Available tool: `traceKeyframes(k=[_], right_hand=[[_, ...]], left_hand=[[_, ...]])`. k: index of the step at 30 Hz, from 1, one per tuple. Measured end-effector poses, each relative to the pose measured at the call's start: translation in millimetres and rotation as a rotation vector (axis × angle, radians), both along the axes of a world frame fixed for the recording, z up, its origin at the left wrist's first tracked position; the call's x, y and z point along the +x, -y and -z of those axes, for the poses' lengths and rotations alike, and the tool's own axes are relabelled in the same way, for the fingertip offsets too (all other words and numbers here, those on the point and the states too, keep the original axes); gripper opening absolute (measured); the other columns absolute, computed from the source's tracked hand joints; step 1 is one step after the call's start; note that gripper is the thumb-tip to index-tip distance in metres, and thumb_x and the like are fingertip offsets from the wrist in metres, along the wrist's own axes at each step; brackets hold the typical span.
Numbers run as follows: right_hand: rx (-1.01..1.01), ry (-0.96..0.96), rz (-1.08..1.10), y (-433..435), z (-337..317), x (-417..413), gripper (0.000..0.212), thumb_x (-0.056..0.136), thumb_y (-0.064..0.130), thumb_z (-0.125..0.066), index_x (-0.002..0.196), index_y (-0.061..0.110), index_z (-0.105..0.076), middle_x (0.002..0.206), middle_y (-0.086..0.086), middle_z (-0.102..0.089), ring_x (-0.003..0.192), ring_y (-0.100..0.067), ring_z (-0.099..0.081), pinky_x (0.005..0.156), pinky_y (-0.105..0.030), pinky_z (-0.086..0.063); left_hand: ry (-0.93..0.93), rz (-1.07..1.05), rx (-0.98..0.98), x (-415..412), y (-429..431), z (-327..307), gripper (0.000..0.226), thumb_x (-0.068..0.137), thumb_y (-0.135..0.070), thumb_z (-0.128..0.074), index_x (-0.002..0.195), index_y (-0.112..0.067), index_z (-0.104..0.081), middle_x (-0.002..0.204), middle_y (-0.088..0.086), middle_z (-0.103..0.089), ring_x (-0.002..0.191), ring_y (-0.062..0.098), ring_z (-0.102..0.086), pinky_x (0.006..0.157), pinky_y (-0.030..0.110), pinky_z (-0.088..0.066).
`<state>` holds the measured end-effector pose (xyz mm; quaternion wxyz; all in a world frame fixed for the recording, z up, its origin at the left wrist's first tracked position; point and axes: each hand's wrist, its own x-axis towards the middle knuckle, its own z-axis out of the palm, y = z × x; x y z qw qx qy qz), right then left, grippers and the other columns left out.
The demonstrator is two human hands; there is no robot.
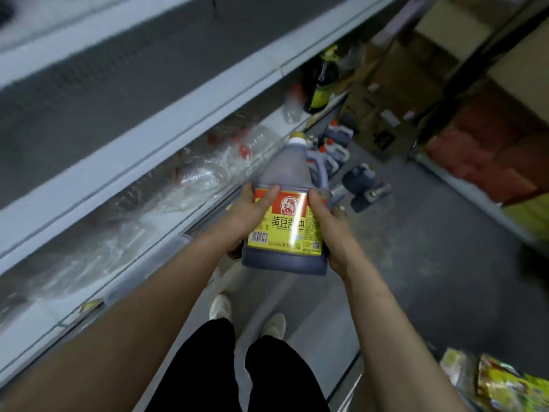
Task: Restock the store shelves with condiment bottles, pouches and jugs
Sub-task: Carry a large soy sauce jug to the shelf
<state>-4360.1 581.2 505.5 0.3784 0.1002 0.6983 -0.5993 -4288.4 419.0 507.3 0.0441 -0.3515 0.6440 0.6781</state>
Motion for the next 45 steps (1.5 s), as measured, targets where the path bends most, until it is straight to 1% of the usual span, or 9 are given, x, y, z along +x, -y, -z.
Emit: traceKeyframes(k=[5,8,13,16,24,27,33,39,45], right_hand=[[-0.063,-0.062,-0.134,13.0,-66.0,-1.1,0.048,0.088,0.056,-0.069,0.116,0.017,-0.068,0.097,-0.006,-0.079,0.087,-0.026,-0.077,0.071,-0.038,-0.062],[-0.094,-0.139,-0.181,18.9,-100.6,-2.1,0.037,0.089,0.052,-0.071,0.109,0.021,-0.071,0.095,-0.005,-0.079,0.086,-0.025,-0.077,0.072,-0.038,-0.062],[-0.139,-0.237,-0.201,33.8,-141.7,-1.9,0.032,0.086,0.047,-0.074,0.103,0.019,-0.071,0.090,-0.003,-0.079,0.080,-0.022,-0.077,0.061,-0.031,-0.061],[-0.172,-0.325,-0.256,52.0,-164.2,-1.6,0.037,0.086,0.052,-0.070,0.105,0.021,-0.071,0.093,-0.002,-0.079,0.083,-0.022,-0.077,0.064,-0.031,-0.061],[-0.220,-0.543,-0.343,114.1,-193.8,1.7,0.057,0.074,0.065,-0.064,0.102,0.016,-0.071,0.091,-0.005,-0.079,0.083,-0.024,-0.077,0.074,-0.040,-0.063],[-0.244,-0.554,-0.368,132.7,-194.2,3.7,0.057,0.076,0.061,-0.066,0.106,0.012,-0.069,0.093,-0.008,-0.078,0.085,-0.025,-0.077,0.078,-0.043,-0.062],[-0.315,-0.536,-0.435,170.2,-196.0,6.0,0.053,0.079,0.054,-0.068,0.113,0.013,-0.064,0.098,-0.008,-0.078,0.089,-0.026,-0.076,0.074,-0.037,-0.063],[-0.329,-0.562,-0.549,210.4,-198.1,-8.4,0.067,0.074,0.059,-0.070,0.121,0.013,-0.059,0.102,-0.005,-0.078,0.092,-0.021,-0.076,0.074,-0.033,-0.062],[-0.387,-0.580,-0.698,244.1,-200.9,-47.2,0.068,0.072,0.039,-0.087,0.127,0.016,-0.054,0.107,-0.003,-0.077,0.095,-0.019,-0.075,0.071,-0.026,-0.059]], left_hand=[[-0.099,-0.099,-0.027,7.1,8.5,-63.3,0.059,0.093,-0.046,-0.063,0.139,-0.018,-0.041,0.094,0.006,-0.075,0.080,0.024,-0.074,0.077,0.042,-0.061],[-0.177,-0.135,-0.092,9.4,11.6,-97.2,0.050,0.095,-0.041,-0.062,0.134,-0.016,-0.043,0.087,0.000,-0.074,0.069,0.013,-0.073,0.060,0.026,-0.058],[-0.212,-0.119,-0.164,19.7,27.0,-140.4,0.060,0.091,-0.054,-0.059,0.137,-0.021,-0.041,0.110,0.005,-0.071,0.092,0.023,-0.072,0.089,0.044,-0.057],[-0.270,-0.112,-0.196,24.8,44.7,-163.8,0.060,0.090,-0.056,-0.059,0.136,-0.022,-0.038,0.109,0.002,-0.071,0.092,0.021,-0.072,0.090,0.047,-0.057],[-0.344,-0.118,-0.409,43.4,98.8,-205.4,0.059,0.091,-0.055,-0.054,0.136,-0.021,-0.034,0.097,-0.019,-0.061,0.071,-0.013,-0.064,0.061,0.007,-0.049],[-0.330,-0.082,-0.358,58.7,113.7,-212.4,0.083,0.083,-0.053,-0.067,0.146,-0.021,-0.024,0.115,-0.009,-0.063,0.097,0.004,-0.067,0.086,0.027,-0.056],[-0.355,-0.125,-0.363,77.0,135.7,-221.0,0.094,0.077,-0.034,-0.082,0.147,-0.019,-0.021,0.123,-0.003,-0.062,0.108,0.012,-0.065,0.097,0.040,-0.054],[-0.406,-0.245,-0.374,76.1,160.1,-219.5,0.085,0.075,-0.030,-0.083,0.140,-0.029,-0.028,0.125,0.000,-0.065,0.106,0.015,-0.068,0.095,0.045,-0.055],[-0.462,-0.351,-0.423,52.7,180.3,-217.1,0.093,0.062,-0.038,-0.084,0.138,-0.033,-0.031,0.127,0.000,-0.064,0.108,0.015,-0.068,0.094,0.045,-0.056]])
